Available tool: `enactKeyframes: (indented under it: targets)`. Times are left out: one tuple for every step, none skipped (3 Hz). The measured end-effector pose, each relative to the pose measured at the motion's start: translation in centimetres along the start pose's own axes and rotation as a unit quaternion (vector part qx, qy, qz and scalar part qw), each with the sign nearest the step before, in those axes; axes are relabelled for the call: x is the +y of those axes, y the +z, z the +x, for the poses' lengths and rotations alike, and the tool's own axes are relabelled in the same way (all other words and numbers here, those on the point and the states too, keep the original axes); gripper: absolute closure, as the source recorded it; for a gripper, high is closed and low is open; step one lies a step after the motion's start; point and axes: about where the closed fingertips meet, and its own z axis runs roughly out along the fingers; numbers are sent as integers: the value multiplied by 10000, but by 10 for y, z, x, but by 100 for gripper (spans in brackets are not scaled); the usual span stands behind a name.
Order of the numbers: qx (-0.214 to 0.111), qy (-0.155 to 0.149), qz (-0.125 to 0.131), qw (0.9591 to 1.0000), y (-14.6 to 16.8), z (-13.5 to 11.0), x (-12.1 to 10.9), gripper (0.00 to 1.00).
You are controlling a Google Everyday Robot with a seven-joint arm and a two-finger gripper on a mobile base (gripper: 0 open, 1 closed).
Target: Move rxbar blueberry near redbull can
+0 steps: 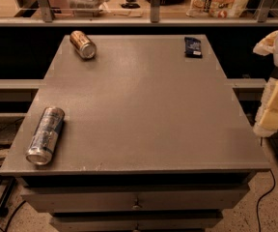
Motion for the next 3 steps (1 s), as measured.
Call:
enactKeyframes:
  targets:
    - [-67, 73, 46, 9999, 0, 1, -4, 0]
    - [-353, 388, 236, 9983, -1, 3, -21, 0]
    - [-1028, 792, 665, 9893, 8, -19, -67, 0]
